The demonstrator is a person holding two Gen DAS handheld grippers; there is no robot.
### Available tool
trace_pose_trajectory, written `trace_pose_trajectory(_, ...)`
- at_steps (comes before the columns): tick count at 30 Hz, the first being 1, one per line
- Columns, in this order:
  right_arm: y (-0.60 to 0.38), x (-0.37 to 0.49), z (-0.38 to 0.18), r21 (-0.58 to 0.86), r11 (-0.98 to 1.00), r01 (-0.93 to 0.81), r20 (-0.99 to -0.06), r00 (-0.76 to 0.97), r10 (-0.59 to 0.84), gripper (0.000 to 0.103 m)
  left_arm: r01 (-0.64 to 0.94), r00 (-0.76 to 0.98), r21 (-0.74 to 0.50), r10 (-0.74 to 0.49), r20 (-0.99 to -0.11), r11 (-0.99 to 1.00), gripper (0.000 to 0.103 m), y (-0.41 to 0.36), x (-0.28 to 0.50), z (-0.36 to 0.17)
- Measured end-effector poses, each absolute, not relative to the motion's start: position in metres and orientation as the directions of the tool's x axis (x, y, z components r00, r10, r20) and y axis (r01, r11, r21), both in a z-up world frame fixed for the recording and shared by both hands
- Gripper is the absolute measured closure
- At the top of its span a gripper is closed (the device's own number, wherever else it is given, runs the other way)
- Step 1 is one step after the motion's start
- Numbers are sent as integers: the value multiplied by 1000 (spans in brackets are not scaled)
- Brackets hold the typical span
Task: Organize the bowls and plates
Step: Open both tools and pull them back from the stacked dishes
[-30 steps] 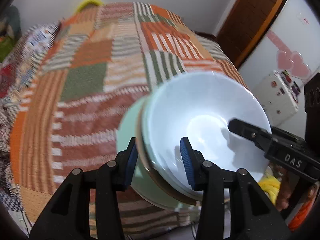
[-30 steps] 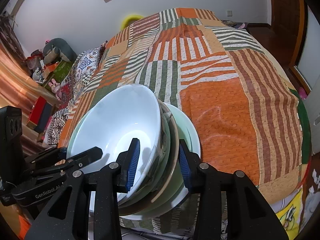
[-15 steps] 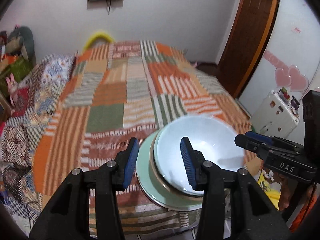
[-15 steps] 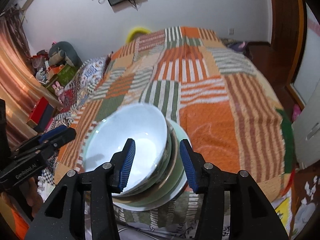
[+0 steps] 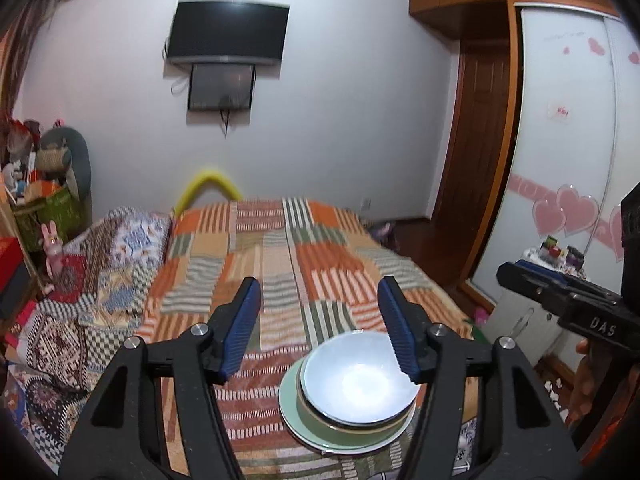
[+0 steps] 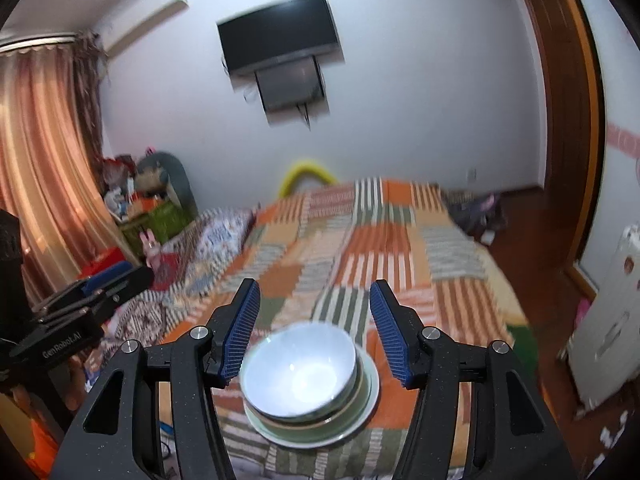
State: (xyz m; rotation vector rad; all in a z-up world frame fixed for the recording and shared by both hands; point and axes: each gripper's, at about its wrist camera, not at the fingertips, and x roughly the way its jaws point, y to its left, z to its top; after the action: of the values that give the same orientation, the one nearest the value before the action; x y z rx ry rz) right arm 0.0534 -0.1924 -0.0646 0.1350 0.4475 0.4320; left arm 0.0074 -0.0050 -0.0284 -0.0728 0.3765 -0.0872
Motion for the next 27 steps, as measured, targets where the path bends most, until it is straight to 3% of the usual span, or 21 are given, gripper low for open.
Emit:
trace_pose_trajectory(4, -195, 38, -49, 204, 898, -389, -324, 839, 437, 47, 71, 946, -72, -90, -312, 995, 34, -8, -11, -16)
trace_pose_trajectory(6, -196, 30, -45, 203, 896, -395, -297, 847, 441, 36, 70, 952, -67, -86, -295, 995, 27, -9, -17, -13)
trace_pose_trajectory(10, -196, 21, -43, 196, 893, -404, -265, 855, 445, 33, 63, 961, -69, -79, -265, 996, 11, -11, -31, -9)
trace_pose_trajectory(12, -194, 19, -43, 193, 893, -406, -258, 857, 446, 24, 58, 964, -64, -73, -254, 996, 11, -12, -35, -7)
trace_pose_trajectory(17, -192, 13, -44, 185, 891, -415, -248, 858, 451, 19, 53, 966, -68, -68, -250, 996, 4, -14, -42, -8)
trace_pose_trajectory(21, -192, 6, -45, 179, 892, -414, -237, 862, 448, 8, 45, 968, -62, -58, -243, 997, 4, -13, -45, -9)
trace_pose_trajectory(27, -193, 3, -46, 183, 893, -411, -230, 865, 445, 4, 39, 968, -53, -51, -244, 998, 3, -16, -46, -12)
